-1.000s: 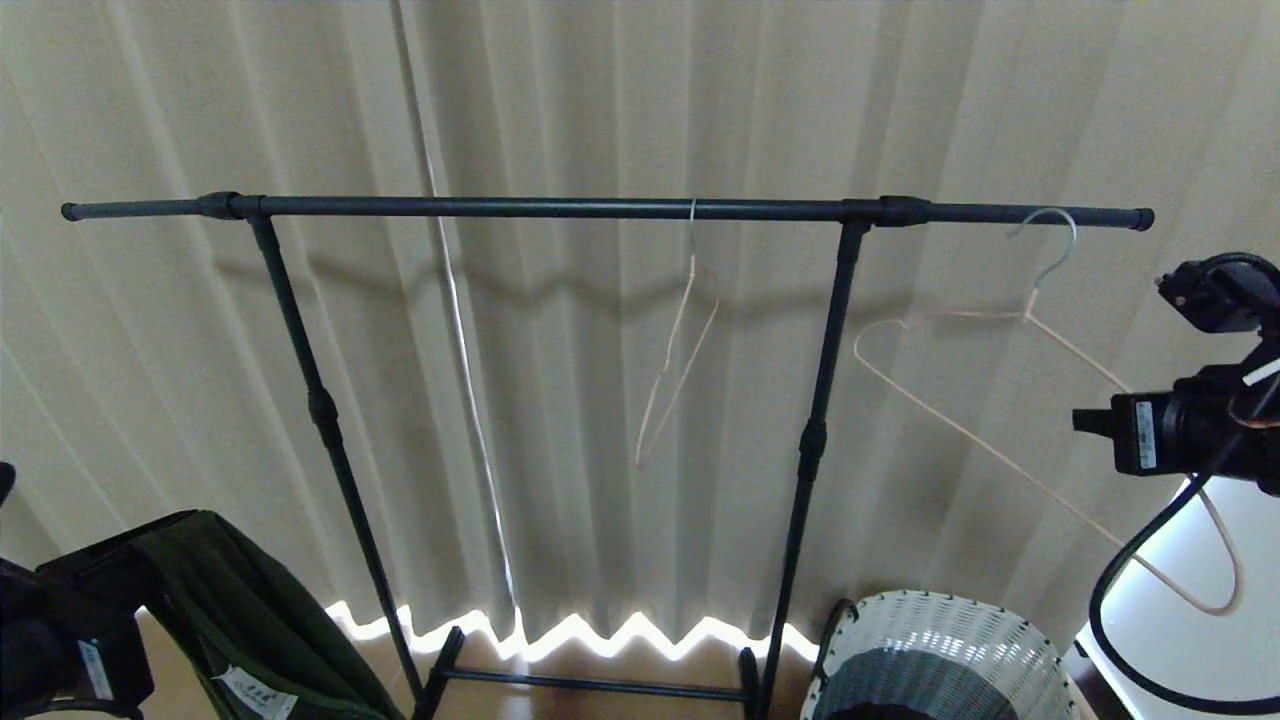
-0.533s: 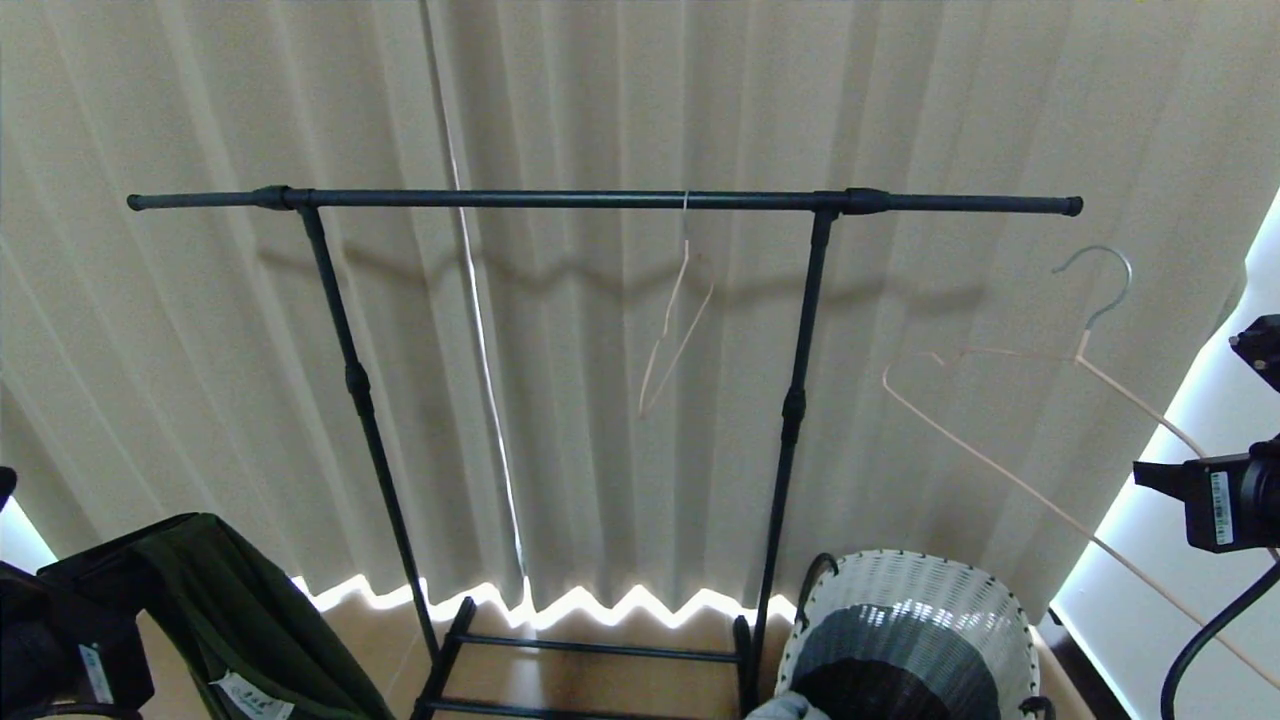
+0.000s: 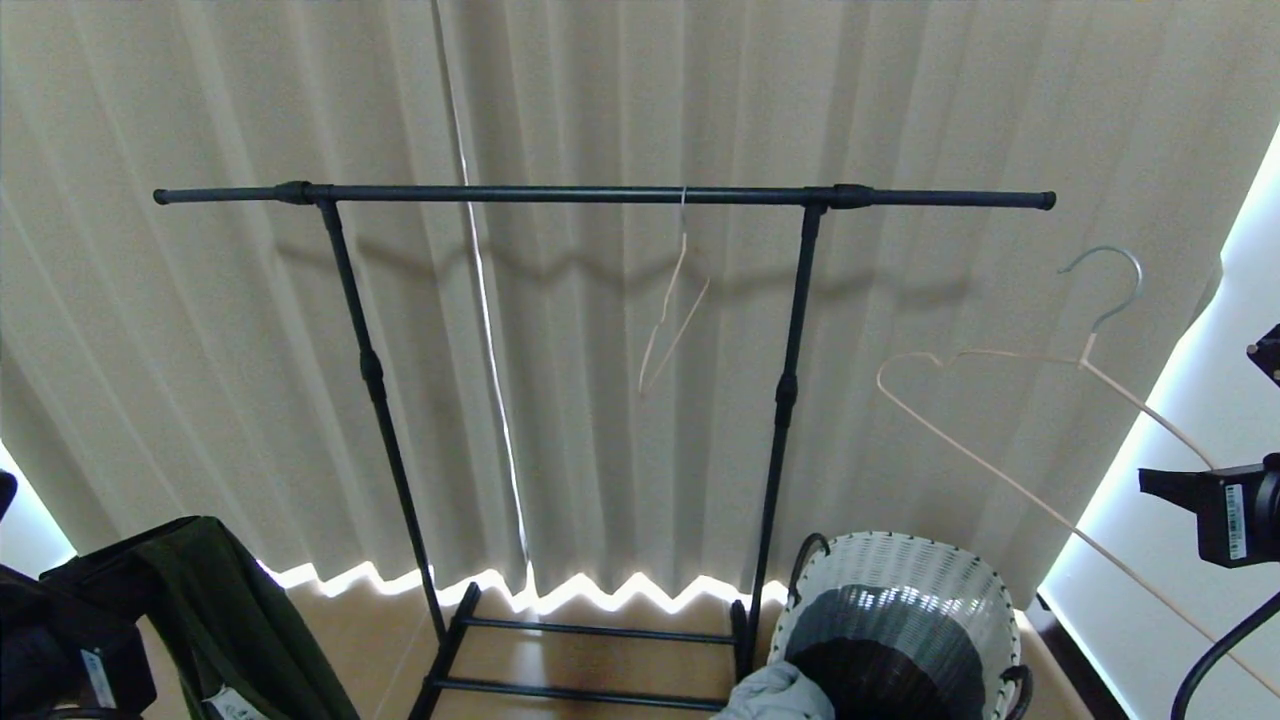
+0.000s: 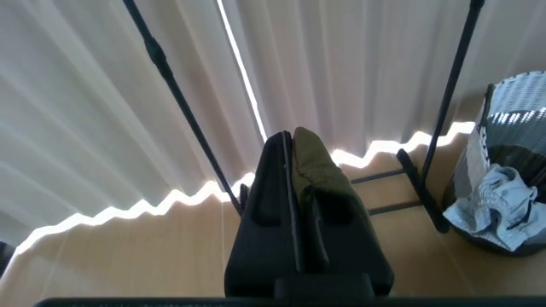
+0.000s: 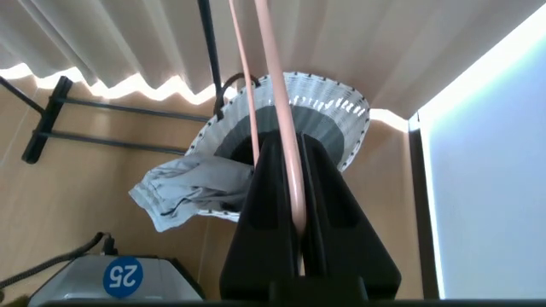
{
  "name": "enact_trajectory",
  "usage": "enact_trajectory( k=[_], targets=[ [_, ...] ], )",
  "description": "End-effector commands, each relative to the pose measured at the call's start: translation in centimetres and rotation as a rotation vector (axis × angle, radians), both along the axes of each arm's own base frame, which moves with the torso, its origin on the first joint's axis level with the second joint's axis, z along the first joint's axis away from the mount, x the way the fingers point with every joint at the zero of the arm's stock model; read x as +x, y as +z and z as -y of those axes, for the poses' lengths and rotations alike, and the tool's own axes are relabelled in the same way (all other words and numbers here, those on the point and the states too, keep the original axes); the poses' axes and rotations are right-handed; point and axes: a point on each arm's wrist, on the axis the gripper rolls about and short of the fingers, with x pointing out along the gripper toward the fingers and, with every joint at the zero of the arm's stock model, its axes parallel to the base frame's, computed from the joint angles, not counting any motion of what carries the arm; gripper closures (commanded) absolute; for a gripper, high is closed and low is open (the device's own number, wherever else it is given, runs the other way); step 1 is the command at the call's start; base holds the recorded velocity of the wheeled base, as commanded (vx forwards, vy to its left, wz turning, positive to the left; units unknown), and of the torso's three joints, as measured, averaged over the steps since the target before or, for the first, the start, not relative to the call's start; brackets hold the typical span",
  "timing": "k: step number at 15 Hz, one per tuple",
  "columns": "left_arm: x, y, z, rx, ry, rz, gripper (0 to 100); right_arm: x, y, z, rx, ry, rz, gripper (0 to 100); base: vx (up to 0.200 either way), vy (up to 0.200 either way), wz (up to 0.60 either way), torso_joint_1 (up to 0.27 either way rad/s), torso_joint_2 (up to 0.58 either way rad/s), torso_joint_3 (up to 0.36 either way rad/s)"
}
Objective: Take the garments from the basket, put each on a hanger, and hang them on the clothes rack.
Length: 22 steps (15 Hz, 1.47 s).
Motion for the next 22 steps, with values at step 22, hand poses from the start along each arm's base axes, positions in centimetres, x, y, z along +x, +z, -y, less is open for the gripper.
enact_trajectory(
  k=[22],
  targets=[
    [1.6,0.8,0.3,0.018,-0.001,0.002,100,-0.5,-0.2,0.0,0.008,0.017,0.070,100,0.000,0.145,0.00,0.002,0.00,0.001]
  ],
)
